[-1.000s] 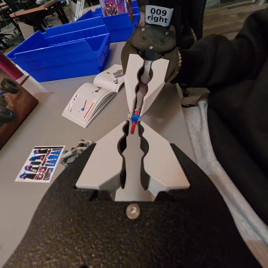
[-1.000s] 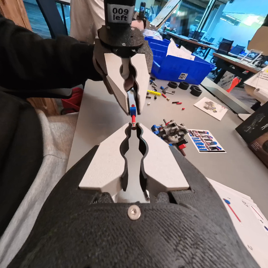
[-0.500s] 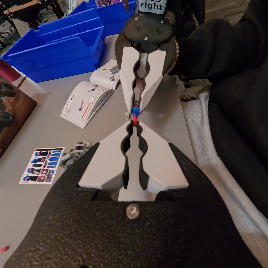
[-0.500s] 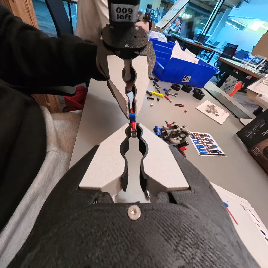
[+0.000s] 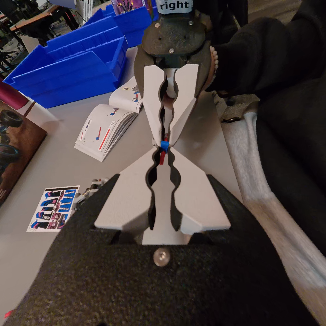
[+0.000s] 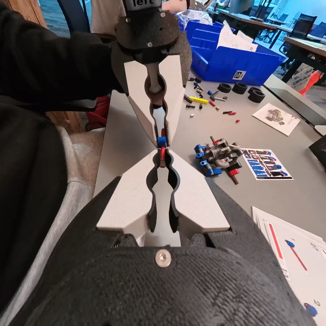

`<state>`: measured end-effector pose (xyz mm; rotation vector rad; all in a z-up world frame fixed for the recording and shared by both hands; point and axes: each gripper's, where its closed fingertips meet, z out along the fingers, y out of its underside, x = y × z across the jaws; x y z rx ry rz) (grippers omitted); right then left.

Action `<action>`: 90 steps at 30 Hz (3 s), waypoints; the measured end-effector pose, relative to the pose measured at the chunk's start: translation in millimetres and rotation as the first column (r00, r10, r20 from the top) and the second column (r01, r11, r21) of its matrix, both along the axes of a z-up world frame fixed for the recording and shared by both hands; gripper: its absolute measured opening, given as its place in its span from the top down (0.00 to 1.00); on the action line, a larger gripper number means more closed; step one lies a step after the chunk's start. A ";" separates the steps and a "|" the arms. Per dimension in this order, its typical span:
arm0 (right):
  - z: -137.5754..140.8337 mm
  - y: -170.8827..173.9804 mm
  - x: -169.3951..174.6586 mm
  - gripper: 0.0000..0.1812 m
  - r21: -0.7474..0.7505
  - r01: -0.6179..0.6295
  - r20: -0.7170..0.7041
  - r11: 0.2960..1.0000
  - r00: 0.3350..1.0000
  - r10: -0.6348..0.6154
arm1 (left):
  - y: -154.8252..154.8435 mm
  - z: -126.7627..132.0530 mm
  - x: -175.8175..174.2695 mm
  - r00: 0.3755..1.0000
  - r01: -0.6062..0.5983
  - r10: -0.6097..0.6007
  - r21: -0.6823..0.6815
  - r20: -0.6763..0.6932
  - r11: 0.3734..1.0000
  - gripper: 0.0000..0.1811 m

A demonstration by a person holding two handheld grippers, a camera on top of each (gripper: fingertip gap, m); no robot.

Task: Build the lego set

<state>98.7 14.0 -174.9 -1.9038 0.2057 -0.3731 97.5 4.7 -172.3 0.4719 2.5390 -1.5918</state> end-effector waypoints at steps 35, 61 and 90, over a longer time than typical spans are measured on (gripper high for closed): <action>-21.8 14.0 -3.4 0.98 -0.057 -0.026 -0.098 0.998 0.995 0.020 | 15.3 -20.6 -3.1 0.998 0.015 -0.024 0.137 0.064 0.990 0.97; -28.4 27.2 -8.9 0.98 -0.074 -0.058 -0.120 0.996 0.992 0.049 | 34.1 -28.5 -6.3 0.998 -0.009 -0.005 0.239 0.060 0.971 0.97; -53.5 -11.3 2.4 0.98 -0.511 0.019 -0.056 0.860 0.997 -0.056 | 40.9 -21.9 -3.4 0.993 -0.114 0.115 0.034 -0.017 0.993 0.93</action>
